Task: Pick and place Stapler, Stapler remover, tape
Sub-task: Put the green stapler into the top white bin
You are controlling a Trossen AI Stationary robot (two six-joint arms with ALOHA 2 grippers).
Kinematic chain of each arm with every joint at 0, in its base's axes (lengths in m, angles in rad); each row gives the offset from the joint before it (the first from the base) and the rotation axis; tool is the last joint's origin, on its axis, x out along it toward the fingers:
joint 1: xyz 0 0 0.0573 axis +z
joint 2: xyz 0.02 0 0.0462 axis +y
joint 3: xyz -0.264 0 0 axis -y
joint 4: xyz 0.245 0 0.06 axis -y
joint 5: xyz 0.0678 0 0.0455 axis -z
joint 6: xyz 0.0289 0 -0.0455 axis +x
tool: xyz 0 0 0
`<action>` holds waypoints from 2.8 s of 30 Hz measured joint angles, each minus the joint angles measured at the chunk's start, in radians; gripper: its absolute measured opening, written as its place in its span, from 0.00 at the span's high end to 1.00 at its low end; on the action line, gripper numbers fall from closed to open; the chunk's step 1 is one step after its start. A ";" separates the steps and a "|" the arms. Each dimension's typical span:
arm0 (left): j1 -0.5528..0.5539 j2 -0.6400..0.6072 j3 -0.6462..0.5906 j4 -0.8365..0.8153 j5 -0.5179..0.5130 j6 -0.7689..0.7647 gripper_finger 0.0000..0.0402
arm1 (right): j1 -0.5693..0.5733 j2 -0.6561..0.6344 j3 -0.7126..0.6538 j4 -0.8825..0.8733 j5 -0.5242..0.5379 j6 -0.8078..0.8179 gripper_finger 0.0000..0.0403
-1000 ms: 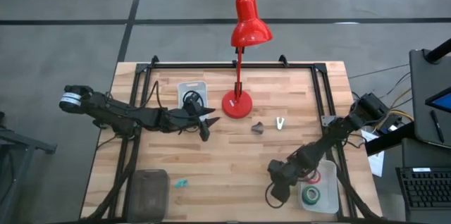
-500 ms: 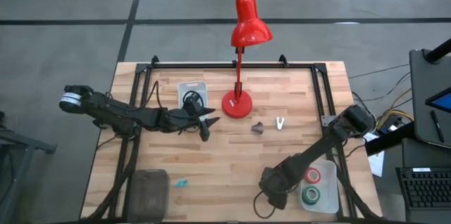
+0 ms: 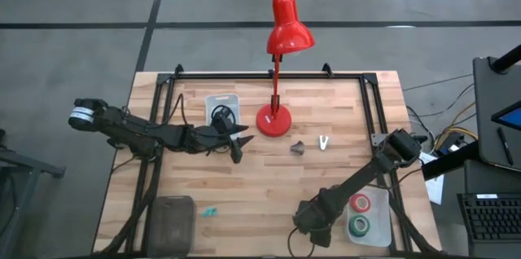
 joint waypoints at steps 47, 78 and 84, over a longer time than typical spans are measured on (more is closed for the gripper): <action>-0.168 0.000 0.005 0.184 0.135 0.426 0.51 | -0.119 -0.177 0.177 -0.017 0.721 -0.454 0.82; -0.173 0.187 0.107 0.285 0.220 0.494 0.51 | -0.225 -0.231 0.185 0.208 0.848 -0.677 0.83; -0.173 0.197 0.117 0.284 0.221 0.493 0.51 | -0.227 -0.231 0.186 0.222 0.864 -0.685 0.82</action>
